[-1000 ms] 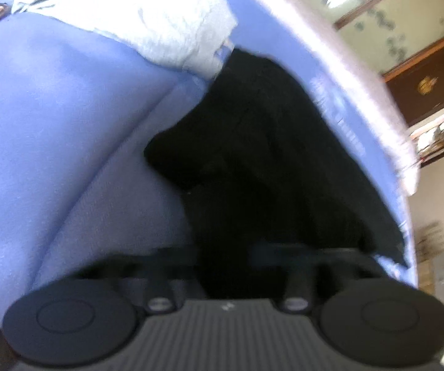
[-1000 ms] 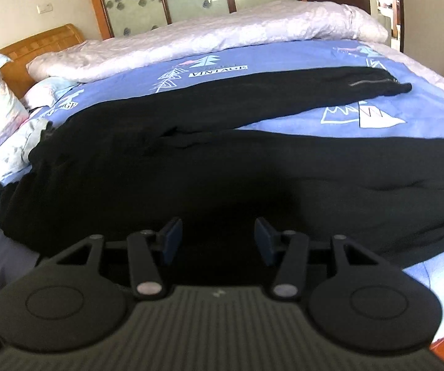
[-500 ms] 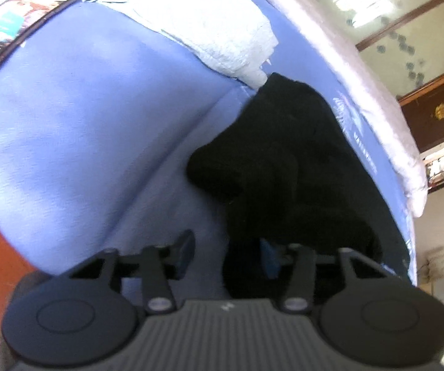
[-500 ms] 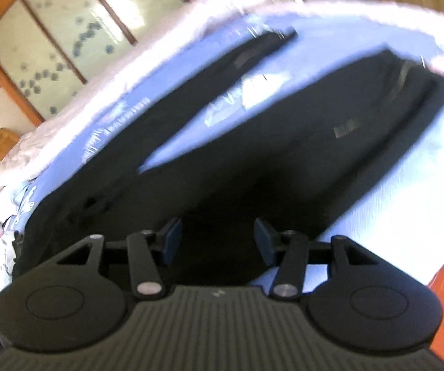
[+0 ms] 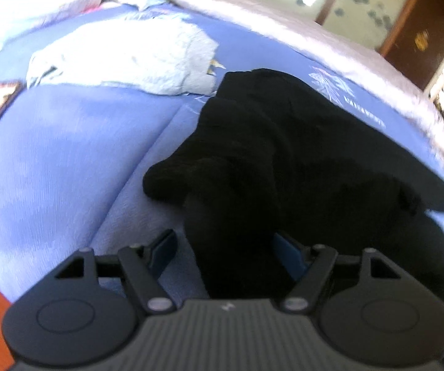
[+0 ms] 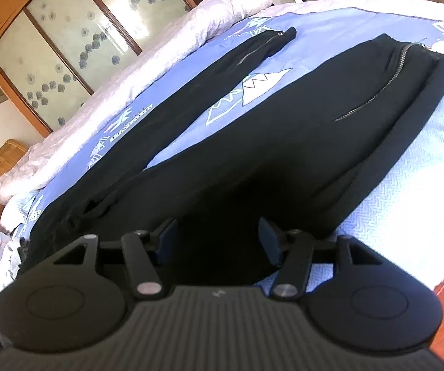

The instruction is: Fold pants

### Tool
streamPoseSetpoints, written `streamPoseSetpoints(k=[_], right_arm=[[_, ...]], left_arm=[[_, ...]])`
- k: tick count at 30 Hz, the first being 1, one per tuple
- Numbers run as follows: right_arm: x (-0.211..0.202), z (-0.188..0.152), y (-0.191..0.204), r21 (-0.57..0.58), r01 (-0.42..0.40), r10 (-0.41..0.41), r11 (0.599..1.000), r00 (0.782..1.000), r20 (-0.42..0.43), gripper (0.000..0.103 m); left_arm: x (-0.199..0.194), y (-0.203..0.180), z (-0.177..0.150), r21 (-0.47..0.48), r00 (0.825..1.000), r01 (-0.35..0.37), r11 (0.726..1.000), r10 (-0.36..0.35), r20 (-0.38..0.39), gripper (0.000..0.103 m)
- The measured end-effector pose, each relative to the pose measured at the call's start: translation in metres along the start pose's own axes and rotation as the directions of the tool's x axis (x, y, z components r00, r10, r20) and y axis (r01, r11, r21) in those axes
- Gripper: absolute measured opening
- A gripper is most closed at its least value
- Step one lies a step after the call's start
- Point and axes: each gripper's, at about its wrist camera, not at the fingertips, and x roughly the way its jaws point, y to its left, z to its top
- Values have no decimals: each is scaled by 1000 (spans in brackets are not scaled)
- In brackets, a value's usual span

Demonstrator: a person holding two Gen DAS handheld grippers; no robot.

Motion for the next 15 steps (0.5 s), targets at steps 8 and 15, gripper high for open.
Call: streamPoseSetpoints(k=[8, 15], right_arm=[[-4, -2, -9, 44, -39, 39, 998, 999, 8, 63], [-8, -8, -6, 59, -46, 45, 997, 999, 14, 63]], left_arm=[[2, -1, -1, 17, 1000, 6, 1000, -6, 10, 76], [2, -2, -3, 24, 1000, 4, 1000, -4, 9, 78]])
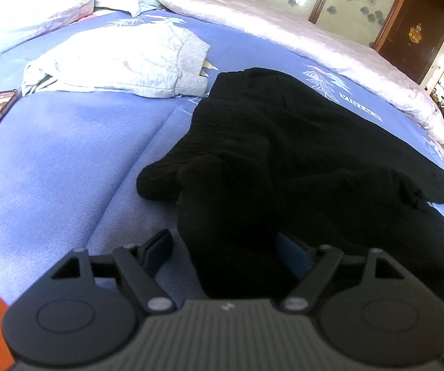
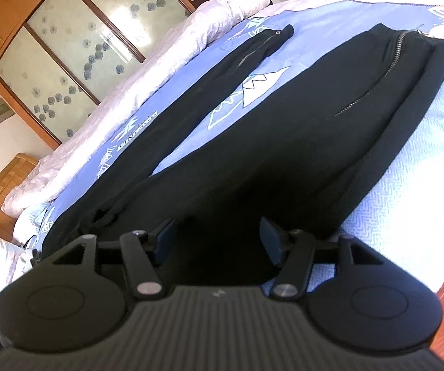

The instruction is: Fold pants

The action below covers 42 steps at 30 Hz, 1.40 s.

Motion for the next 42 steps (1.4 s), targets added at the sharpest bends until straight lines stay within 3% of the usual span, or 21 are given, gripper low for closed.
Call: streamPoseSetpoints(k=[16, 24, 29, 34, 39, 42], right_arm=[[-3, -1, 0, 5, -3, 3, 1000, 1000, -3, 63], [-4, -2, 1, 6, -2, 2, 1000, 1000, -3, 63], [-4, -2, 1, 4, -1, 1, 1000, 1000, -4, 63], [-4, 0, 0, -3, 1, -1, 1000, 1000, -8, 63], [-4, -1, 1, -6, 4, -4, 1000, 1000, -9, 63], [-4, -1, 2, -6, 5, -5, 1000, 1000, -9, 63]], left_arm=[[3, 5, 3, -11, 1000, 16, 1000, -16, -9, 78], [0, 23, 13, -101, 993, 104, 989, -110, -49, 75], [0, 29, 16, -147, 974, 197, 969, -211, -83, 41], [8, 38, 13, -214, 970, 201, 956, -225, -91, 31], [14, 56, 13, -333, 956, 235, 913, -279, -90, 26], [17, 56, 14, -329, 957, 234, 915, -277, -91, 25]])
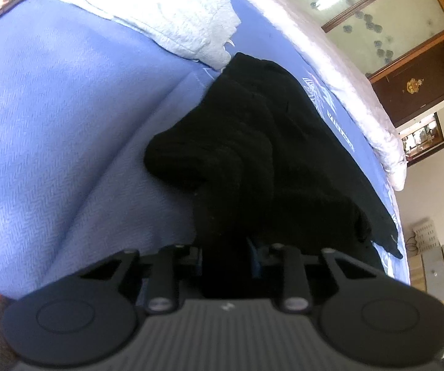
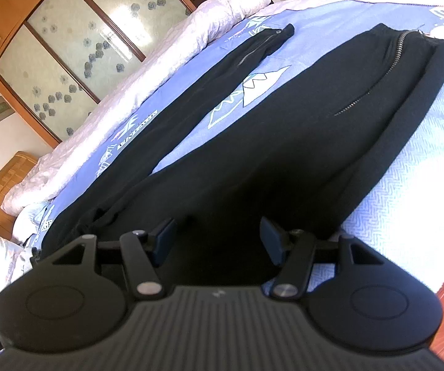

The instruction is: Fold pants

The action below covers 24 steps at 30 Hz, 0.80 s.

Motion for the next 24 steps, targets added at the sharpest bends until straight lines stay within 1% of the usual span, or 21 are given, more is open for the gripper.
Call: streamPoseSetpoints(k=[5, 24], right_arm=[[0, 0, 1, -1, 1, -1, 1000, 1000, 2, 63], [0, -2, 2, -1, 3, -3, 1000, 1000, 5, 63]], left_arm=[[0, -7, -3, 48, 999, -33, 998, 33, 9, 25], [0, -9, -5, 49, 999, -34, 998, 34, 11, 25]])
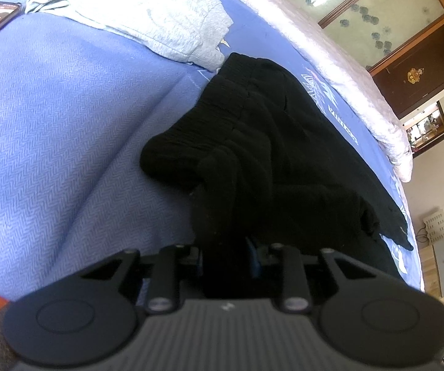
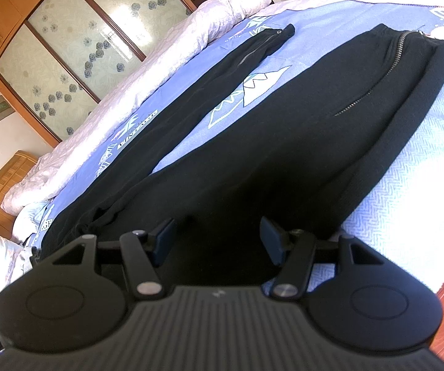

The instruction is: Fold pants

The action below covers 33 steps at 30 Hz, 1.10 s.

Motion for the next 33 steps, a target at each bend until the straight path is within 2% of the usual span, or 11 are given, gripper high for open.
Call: streamPoseSetpoints(k=[17, 20, 25, 28, 33], right_arm=[[-4, 8, 2, 8, 15, -15, 1000, 1000, -19, 61], [-25, 21, -5, 37, -13, 11, 999, 998, 57, 61], [-60, 55, -33, 73, 81, -93, 994, 979, 180, 61], [-69, 72, -50, 109, 133, -153, 985, 968, 198, 61], [-62, 110, -44, 85, 117, -132, 989, 970, 204, 62]], left_arm=[[0, 2, 3, -6, 1000, 1, 1000, -2, -10, 25], [-1, 2, 7, -5, 1000, 2, 1000, -2, -27, 25], [-6, 1, 12, -6, 999, -8, 1000, 8, -36, 35], [-24, -5, 18, 38, 999, -54, 998, 54, -1, 37], [-61, -11, 50, 35, 991, -75, 997, 70, 114, 37]])
